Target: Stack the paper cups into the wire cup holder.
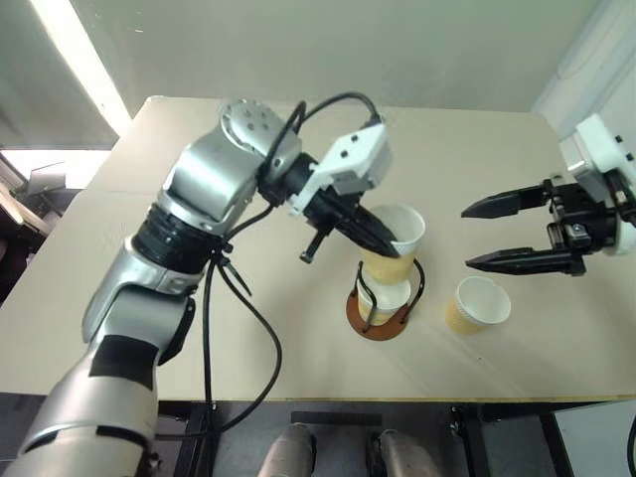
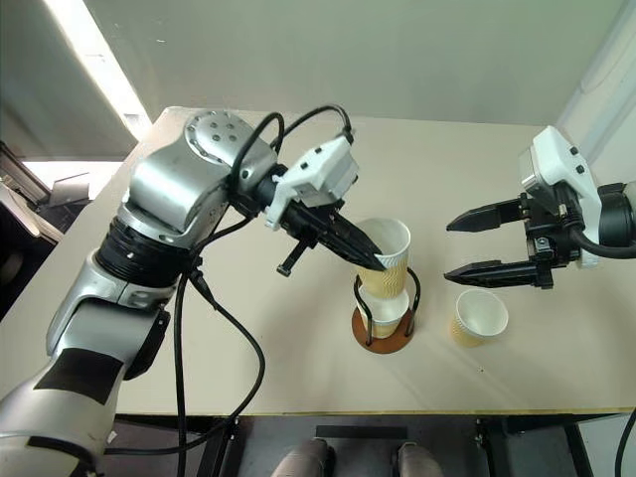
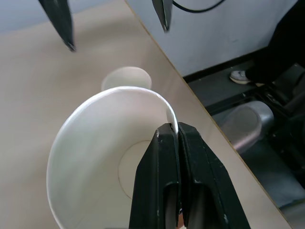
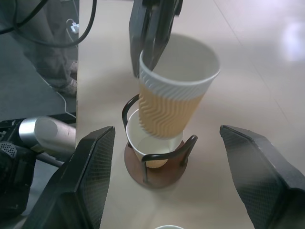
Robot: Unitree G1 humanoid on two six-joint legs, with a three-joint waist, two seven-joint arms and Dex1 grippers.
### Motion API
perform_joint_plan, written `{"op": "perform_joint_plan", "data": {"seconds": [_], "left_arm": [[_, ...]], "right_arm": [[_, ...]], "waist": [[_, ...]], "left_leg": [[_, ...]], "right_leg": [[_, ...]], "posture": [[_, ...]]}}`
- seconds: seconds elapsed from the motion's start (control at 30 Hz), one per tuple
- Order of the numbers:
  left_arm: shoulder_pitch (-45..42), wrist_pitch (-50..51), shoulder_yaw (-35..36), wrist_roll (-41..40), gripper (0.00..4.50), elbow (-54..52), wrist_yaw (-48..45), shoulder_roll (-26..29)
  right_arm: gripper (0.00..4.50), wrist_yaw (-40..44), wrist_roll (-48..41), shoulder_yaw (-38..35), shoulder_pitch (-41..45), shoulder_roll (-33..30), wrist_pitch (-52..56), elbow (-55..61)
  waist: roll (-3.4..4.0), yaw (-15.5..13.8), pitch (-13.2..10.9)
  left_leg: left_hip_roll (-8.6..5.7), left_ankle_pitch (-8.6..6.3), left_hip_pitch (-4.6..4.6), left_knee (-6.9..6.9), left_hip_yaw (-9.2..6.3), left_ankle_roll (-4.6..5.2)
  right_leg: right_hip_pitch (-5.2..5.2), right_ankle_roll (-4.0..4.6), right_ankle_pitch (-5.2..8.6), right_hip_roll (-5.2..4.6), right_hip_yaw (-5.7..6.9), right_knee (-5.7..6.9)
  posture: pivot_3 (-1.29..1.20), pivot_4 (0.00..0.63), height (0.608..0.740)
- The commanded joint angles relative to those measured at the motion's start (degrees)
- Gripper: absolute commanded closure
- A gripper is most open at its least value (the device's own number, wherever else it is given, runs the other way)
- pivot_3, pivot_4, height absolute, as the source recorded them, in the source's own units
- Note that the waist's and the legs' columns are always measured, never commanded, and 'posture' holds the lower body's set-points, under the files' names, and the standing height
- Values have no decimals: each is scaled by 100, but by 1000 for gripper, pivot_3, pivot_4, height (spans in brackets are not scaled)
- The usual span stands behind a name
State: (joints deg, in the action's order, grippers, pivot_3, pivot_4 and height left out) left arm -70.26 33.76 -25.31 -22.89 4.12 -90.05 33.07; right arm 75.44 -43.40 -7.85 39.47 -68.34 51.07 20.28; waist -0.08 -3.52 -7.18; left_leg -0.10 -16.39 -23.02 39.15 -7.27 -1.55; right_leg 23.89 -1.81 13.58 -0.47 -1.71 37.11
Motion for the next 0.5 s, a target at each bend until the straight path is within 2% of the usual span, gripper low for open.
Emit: {"op": "perform_joint_plan", "data": {"seconds": [0.03, 0.37, 0.5], "left_arm": [[46, -135, 36, 23, 4465, -239, -213, -38], [360, -620, -247, 495, 4465, -246, -87, -176], [494, -1075, -333, 868, 3589, -121, 158, -327]], "right_arm": [[857, -64, -102, -245, -28, -112, -31, 124], [857, -220, -110, -158, -1, -85, -16, 142], [857, -239, -75, -168, -85, -152, -15, 208]], "waist": [[0, 0, 0], [0, -7, 0], [0, -16, 0]], "left_leg": [[0, 0, 0, 2, 0, 0], [-2, 1, 2, 9, 3, 2], [-2, 0, 1, 13, 3, 3]], "right_leg": [[0, -1, -1, 0, 0, 0], [0, -4, -2, 0, -3, 2], [-1, -5, -3, 0, -3, 2]], "posture": [[0, 150, 740], [0, 150, 740], [0, 150, 740]]}}
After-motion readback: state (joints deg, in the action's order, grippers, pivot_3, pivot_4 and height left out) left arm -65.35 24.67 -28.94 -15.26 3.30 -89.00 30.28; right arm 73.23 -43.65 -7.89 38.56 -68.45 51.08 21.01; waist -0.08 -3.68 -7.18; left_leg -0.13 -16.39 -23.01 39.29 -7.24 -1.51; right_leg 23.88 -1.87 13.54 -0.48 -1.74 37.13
